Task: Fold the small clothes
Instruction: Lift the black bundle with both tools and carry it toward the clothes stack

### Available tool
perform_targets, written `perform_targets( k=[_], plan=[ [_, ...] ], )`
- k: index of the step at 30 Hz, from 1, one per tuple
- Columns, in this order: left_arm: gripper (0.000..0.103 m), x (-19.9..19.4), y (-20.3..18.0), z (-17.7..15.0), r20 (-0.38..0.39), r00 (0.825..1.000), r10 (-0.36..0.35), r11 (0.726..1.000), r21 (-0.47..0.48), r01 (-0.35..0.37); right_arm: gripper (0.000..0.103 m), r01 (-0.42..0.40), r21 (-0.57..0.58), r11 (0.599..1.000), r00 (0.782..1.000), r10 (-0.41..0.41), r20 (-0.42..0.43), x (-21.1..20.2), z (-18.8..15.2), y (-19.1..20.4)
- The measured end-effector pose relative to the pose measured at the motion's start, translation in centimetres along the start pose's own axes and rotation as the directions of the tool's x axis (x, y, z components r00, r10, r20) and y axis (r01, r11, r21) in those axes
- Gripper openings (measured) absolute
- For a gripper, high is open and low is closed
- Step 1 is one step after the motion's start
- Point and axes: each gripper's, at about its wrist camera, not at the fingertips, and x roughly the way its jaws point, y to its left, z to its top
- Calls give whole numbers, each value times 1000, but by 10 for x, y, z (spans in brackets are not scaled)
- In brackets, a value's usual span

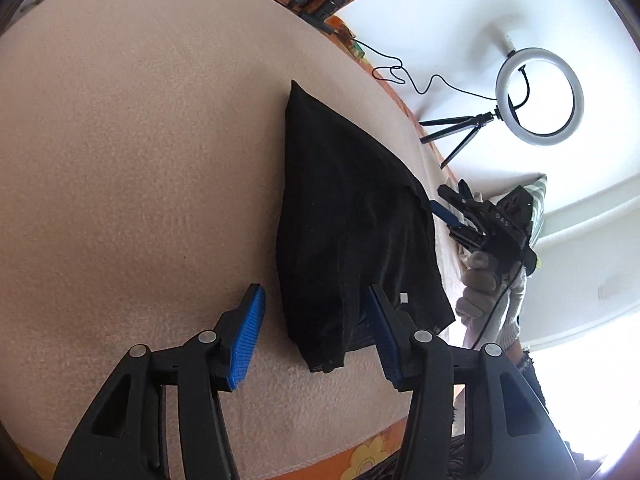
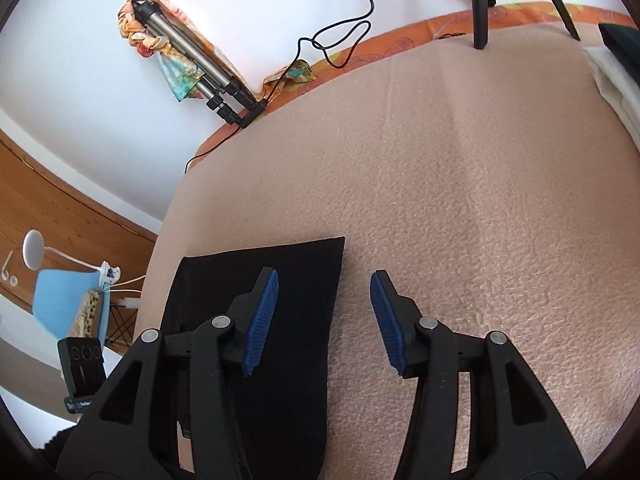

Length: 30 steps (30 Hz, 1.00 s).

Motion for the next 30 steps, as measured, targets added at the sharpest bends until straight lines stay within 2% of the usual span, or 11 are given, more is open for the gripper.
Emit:
perform_targets(
  k=[4,7,9,13,14,15,16,19,25,30],
  plan=[
    [48,7,-10,0,-5,1000,-21,999,36,21,51,-39,31,999,999,39,6,11,7,-9],
    [44,15,-18,1,-18,999,-27,998,64,28,51,-64,9,998,998,63,8,20,12,-3],
    [29,18,-16,0,-28,999,-21,997,74,23,51,-74,-21,997,997,74,1,26,11,4],
    [13,24,-15,4,-37,999,3,995,96,1,49,-78,-74,994,997,77,-10,31,6,15],
    [11,26,-16,4,-37,999,2,995,97,1,39,-88,-72,993,996,87,-20,33,5,16],
    [9,26,-17,4,-37,999,9,995,104,-6,17,-100,-68,993,994,97,-42,37,4,16],
    [9,26,-21,4,-33,999,25,992,123,-21,10,-83,-72,994,995,78,-61,42,2,18],
    [7,23,-31,3,-13,998,60,982,179,-57,7,-35,-118,992,999,30,-45,39,0,29],
    [7,9,-55,-1,56,992,114,944,304,-126,6,1,-133,991,1000,1,15,15,6,45],
    [6,3,-73,-4,90,990,108,915,381,-134,6,18,-175,984,999,-10,47,-4,8,66]
  ],
)
